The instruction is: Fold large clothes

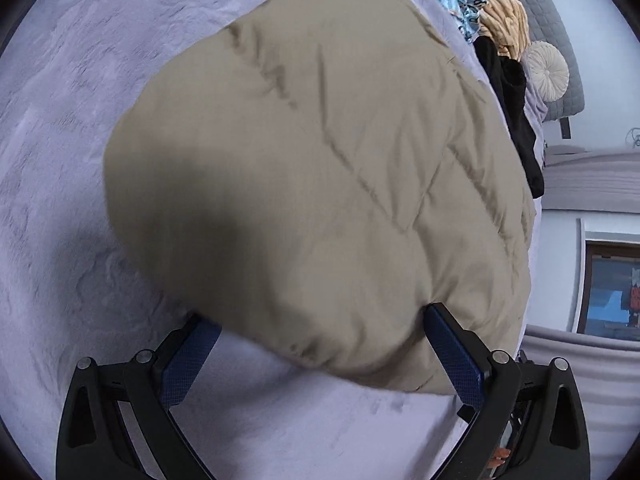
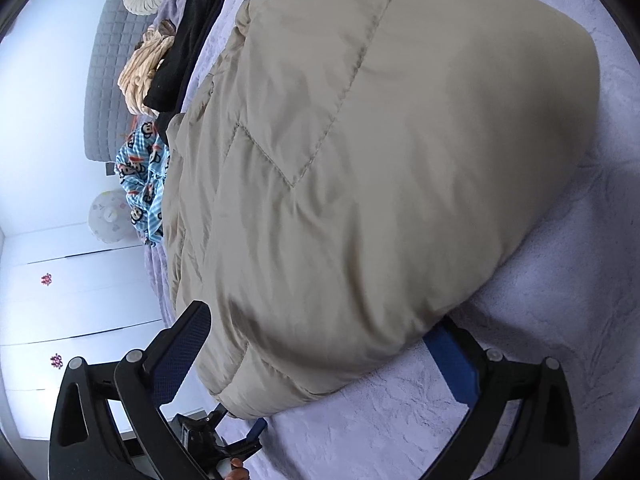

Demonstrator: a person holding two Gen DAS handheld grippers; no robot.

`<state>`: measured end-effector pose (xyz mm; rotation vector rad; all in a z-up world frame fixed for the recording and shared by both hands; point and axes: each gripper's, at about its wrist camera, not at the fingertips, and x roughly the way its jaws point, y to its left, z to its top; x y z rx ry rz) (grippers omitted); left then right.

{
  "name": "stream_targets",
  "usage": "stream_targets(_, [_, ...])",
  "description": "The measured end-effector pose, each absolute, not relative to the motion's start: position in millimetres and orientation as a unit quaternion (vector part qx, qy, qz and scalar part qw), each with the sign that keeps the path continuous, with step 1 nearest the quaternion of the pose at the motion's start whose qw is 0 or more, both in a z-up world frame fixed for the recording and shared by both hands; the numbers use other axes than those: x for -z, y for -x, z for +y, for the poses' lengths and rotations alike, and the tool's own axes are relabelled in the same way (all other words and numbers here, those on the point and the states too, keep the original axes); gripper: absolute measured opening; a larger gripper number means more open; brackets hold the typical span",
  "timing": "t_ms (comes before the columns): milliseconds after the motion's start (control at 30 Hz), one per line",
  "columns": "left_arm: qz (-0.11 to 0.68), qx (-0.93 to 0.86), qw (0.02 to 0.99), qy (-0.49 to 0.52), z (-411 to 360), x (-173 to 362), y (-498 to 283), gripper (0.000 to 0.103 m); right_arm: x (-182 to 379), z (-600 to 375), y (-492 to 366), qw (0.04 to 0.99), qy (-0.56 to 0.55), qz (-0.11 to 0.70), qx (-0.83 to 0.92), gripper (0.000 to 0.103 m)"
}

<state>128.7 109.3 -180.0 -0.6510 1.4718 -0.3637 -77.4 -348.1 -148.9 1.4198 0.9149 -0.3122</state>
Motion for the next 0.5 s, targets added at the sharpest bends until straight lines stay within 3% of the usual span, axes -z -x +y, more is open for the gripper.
stream_targets(300, [0.613,0.126,0.703,0.338,113,187,-160,0.101,161,-355,46,0.647,-0.644,0.395,0.101,0.103])
stream_targets(333, [0.609,0.121,0.708,0.337,111,188,-161,0.097,164,-354,44,0.644,-0.647,0.396,0.101,0.103])
stream_targets(400, [0.603,0.111,0.723,0.319,108,183,-160,0.072,172,-356,42,0.635,-0.655,0.395,0.107,0.103])
stream_targets(467, [0.594,0.124,0.734,0.306,103,175,-159,0.036,175,-357,44,0.626,-0.667,0.389,0.112,0.102])
stream_targets(500, [0.588,0.133,0.745,0.285,103,167,-157,0.031,175,-357,45,0.622,-0.673,0.385,0.114,0.098])
